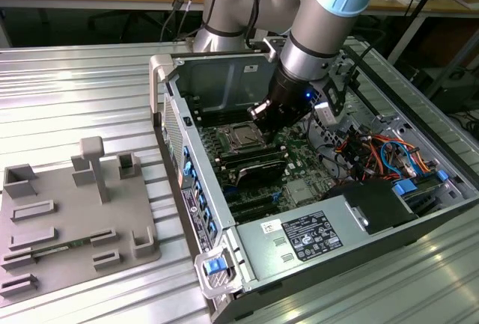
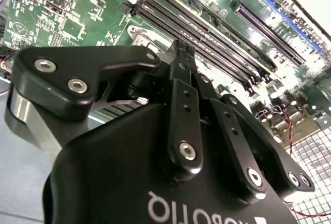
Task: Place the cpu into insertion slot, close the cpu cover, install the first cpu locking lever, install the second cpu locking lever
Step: 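Install the second cpu locking lever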
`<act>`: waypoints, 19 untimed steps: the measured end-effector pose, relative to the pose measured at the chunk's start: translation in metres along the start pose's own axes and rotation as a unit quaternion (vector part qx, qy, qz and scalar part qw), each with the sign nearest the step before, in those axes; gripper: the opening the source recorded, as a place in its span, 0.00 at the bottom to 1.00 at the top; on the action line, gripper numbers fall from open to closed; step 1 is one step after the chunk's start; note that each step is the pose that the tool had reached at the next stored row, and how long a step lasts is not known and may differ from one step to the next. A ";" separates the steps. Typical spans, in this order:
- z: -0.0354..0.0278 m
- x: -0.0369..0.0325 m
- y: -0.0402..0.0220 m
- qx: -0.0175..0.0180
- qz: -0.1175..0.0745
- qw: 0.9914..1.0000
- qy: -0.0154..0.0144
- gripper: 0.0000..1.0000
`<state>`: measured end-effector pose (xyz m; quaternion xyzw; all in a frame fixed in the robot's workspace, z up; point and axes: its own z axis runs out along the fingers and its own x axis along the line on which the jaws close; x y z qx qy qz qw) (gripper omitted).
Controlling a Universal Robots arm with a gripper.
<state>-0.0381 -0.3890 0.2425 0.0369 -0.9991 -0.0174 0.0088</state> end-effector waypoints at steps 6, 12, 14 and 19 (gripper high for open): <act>0.0000 0.0013 -0.0005 0.000 0.000 1.000 0.000 0.11; 0.0000 0.0014 -0.0006 0.000 0.000 1.000 0.000 0.11; 0.0004 0.0015 -0.0008 0.000 0.000 1.000 0.000 0.11; 0.0060 0.0158 0.0001 0.000 0.000 1.000 0.000 0.11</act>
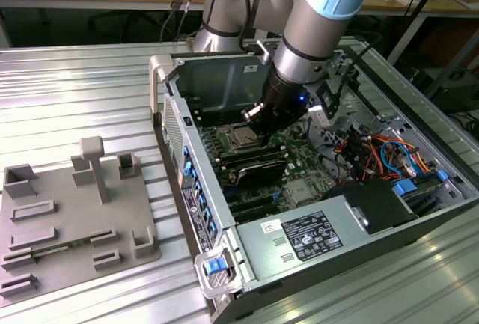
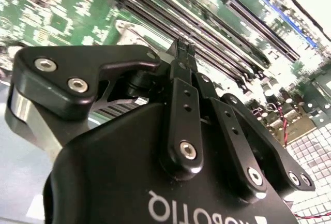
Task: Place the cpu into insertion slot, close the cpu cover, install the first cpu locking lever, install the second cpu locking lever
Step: 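Install the second cpu locking lever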
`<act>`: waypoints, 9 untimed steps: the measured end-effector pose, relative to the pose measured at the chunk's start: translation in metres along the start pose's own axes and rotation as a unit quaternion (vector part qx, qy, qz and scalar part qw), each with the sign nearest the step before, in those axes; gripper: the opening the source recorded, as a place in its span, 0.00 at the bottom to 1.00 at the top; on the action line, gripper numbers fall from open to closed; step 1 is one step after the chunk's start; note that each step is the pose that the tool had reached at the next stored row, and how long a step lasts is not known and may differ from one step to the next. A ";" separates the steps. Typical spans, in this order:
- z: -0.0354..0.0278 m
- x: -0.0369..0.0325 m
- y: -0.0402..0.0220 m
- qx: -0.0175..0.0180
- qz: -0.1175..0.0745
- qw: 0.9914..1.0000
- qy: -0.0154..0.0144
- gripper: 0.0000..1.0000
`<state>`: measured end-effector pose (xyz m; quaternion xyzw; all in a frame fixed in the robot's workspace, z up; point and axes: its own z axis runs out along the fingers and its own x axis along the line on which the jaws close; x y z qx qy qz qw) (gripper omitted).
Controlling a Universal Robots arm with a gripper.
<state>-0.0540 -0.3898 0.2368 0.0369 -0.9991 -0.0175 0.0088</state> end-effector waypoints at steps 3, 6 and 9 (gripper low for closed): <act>0.0029 0.0057 0.0014 0.000 0.000 1.000 0.000 0.11; 0.0049 0.0079 0.0027 0.000 0.000 1.000 0.000 0.11; 0.0088 0.0161 0.0052 0.000 0.000 1.000 0.000 0.11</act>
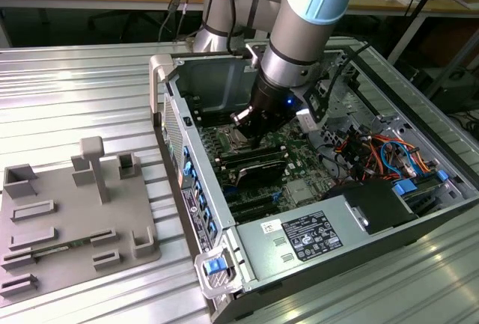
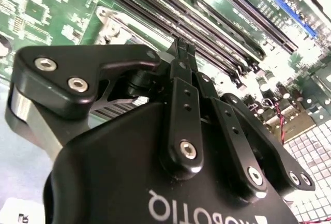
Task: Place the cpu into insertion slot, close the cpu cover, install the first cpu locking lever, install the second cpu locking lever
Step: 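Install the second cpu locking lever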
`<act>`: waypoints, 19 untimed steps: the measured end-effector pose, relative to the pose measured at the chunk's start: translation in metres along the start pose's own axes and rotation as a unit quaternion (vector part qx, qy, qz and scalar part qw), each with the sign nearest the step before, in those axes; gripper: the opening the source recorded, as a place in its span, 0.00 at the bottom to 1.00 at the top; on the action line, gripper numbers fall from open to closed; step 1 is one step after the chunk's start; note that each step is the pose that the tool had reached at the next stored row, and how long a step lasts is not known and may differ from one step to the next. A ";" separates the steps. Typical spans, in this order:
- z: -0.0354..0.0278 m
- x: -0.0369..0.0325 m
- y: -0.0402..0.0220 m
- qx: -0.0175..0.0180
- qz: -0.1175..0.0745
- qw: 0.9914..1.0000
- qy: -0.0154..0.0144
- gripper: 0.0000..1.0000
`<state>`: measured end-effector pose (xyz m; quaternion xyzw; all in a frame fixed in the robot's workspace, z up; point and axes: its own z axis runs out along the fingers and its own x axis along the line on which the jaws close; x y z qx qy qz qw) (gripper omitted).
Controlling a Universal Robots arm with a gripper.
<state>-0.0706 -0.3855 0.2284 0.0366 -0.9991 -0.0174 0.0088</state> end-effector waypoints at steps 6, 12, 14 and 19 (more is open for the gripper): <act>0.0106 0.0121 0.0011 0.000 0.000 1.000 0.000 0.11; 0.0111 0.0183 0.0020 0.000 0.000 1.000 0.000 0.11; 0.0086 0.0184 0.0021 0.000 0.000 1.000 0.000 0.11; 0.0044 0.0184 0.0024 0.000 0.000 1.000 0.000 0.11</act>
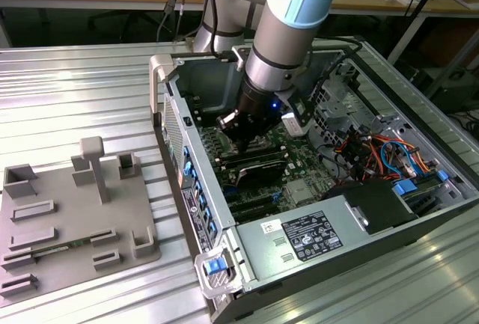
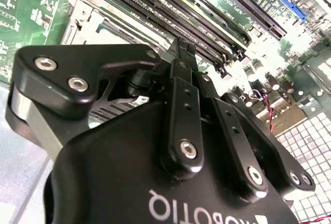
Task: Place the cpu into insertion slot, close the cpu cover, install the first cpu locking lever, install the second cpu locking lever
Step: 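Install the second cpu locking lever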
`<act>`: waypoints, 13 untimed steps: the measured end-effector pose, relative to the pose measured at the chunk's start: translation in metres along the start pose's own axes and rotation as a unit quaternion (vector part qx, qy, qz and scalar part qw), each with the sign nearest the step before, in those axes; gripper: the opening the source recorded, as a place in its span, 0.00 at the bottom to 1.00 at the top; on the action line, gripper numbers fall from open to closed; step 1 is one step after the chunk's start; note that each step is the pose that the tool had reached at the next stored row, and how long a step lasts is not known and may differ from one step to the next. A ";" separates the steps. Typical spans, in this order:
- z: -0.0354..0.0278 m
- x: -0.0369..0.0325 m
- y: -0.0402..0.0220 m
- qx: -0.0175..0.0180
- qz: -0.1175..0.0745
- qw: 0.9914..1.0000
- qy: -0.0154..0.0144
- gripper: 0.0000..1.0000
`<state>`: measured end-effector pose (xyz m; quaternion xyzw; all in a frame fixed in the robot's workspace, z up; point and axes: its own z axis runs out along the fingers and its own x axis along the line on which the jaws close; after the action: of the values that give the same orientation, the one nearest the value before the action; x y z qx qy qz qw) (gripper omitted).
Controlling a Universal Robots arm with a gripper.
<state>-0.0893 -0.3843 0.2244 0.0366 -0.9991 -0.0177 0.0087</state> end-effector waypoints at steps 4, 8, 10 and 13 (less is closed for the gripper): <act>0.0005 0.0000 -0.0001 -0.014 0.000 1.000 -0.001 0.11; 0.0019 0.0000 -0.0003 -0.028 -0.001 1.000 -0.002 0.11; 0.0018 0.0000 -0.0004 -0.028 -0.001 1.000 -0.002 0.11; 0.0005 0.0000 -0.0004 -0.025 -0.001 1.000 -0.001 0.11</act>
<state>-0.0892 -0.3846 0.2239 0.0369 -0.9984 -0.0423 0.0082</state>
